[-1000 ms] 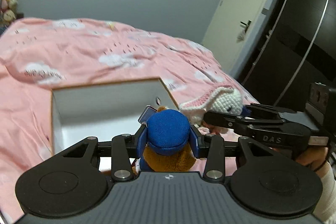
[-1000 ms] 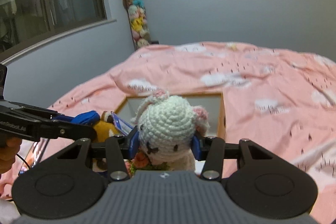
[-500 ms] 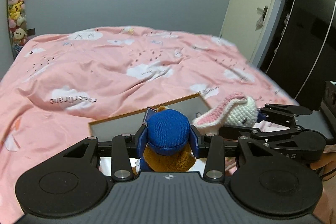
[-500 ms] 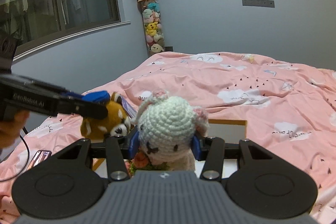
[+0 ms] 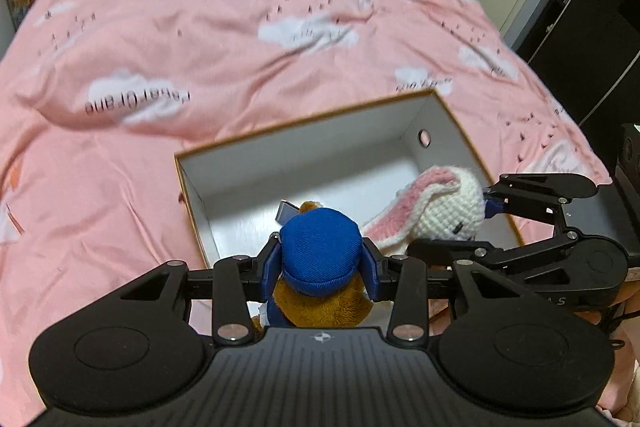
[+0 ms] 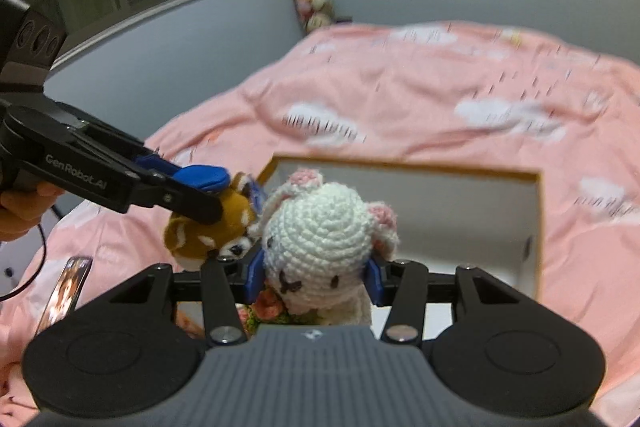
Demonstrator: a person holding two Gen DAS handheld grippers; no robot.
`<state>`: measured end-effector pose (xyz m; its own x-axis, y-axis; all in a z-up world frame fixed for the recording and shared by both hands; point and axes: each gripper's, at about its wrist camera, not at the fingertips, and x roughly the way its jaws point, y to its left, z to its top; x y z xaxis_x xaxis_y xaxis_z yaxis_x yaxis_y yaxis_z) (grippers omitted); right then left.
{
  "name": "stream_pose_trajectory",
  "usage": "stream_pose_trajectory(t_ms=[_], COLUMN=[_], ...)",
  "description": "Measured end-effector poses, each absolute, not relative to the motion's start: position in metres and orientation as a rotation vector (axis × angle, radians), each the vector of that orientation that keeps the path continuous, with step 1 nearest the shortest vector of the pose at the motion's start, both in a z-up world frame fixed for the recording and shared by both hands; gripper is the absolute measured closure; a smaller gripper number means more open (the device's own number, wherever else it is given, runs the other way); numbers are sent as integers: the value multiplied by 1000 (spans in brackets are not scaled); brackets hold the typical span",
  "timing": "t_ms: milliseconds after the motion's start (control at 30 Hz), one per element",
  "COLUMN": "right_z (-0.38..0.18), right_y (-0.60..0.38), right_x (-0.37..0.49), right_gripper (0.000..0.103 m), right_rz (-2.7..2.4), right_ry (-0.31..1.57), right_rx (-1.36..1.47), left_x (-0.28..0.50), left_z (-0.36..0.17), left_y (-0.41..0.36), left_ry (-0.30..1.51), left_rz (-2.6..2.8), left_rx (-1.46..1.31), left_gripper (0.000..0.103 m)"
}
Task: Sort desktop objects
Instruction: 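Lift both plush toys and carry them over the open orange box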
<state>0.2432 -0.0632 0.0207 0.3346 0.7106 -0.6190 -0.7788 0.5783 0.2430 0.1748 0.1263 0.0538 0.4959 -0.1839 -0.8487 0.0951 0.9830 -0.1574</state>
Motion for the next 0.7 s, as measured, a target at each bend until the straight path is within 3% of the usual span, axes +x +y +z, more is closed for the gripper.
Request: stream_pose_trajectory(t_ms=[267, 700], right_z=[-15, -55], right_y=[-45, -7], right_x=[263, 270], right_gripper=[52, 51], right_rz=[980, 1016], right_ry=[944, 1019], right_rx=[-91, -334], left_x=[194, 227], left_z=[14, -27], left_y=[130, 137], left_ry=[1177, 1342], left_rz=[-157, -158], left_rx=[-115, -122], left_gripper=[56, 56])
